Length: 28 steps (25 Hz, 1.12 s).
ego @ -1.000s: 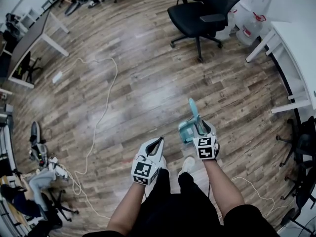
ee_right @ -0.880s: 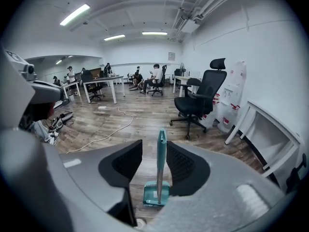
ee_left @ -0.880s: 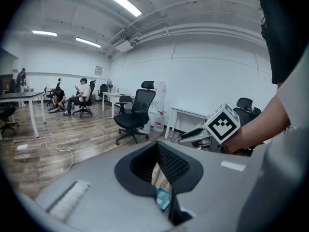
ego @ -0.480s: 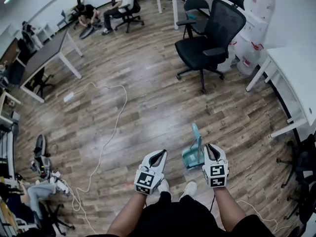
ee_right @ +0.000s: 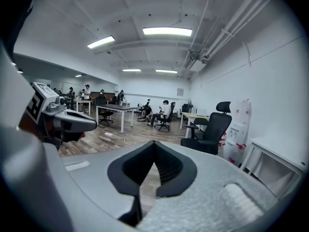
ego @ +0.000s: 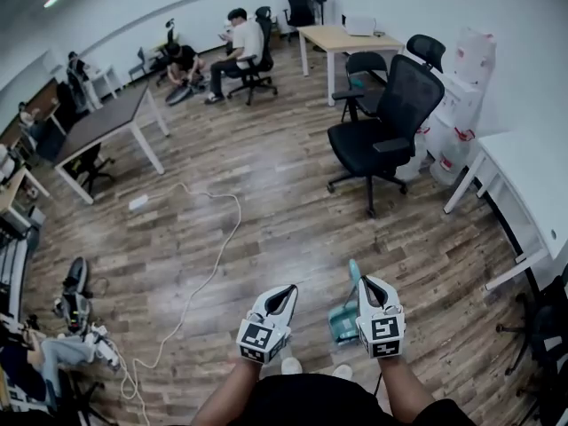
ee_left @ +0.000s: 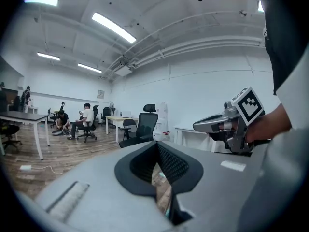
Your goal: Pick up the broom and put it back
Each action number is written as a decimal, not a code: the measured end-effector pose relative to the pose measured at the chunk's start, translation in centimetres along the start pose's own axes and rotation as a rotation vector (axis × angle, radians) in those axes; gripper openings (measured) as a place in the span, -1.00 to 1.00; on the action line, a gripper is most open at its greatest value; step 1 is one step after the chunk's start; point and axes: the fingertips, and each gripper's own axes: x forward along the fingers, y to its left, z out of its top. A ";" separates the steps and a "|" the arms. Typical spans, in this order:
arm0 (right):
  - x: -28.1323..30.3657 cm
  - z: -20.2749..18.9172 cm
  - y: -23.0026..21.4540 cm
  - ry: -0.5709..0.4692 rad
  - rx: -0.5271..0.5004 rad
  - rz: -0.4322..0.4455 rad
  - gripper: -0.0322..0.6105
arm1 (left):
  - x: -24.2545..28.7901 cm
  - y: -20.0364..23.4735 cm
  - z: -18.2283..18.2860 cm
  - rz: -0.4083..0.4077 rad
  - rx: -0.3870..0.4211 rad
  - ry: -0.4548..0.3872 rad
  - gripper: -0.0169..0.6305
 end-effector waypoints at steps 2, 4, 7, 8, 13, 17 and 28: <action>-0.2 1.6 0.5 -0.039 -0.012 0.008 -0.89 | -0.2 0.1 0.7 0.002 0.010 -0.023 -0.89; -0.5 3.0 0.8 -0.071 -0.026 0.012 -0.89 | -0.2 0.3 1.2 0.004 0.022 -0.037 -0.89; -0.8 4.7 1.2 -0.104 -0.044 0.017 -0.89 | -0.4 0.7 1.7 0.010 0.029 -0.048 -0.89; -0.9 5.1 1.3 -0.111 -0.049 0.017 -0.89 | -0.6 0.8 1.8 0.011 0.031 -0.051 -0.89; -1.7 6.7 2.0 -0.147 -0.035 0.003 -0.89 | -1.2 0.6 2.5 0.012 0.053 -0.067 -0.89; -2.1 7.6 3.0 -0.179 -0.019 0.029 -0.89 | -1.5 0.4 2.6 0.012 0.062 -0.075 -0.89; -2.2 8.3 3.1 -0.183 -0.038 0.022 -0.89 | -1.8 0.6 3.4 0.016 0.071 -0.090 -0.89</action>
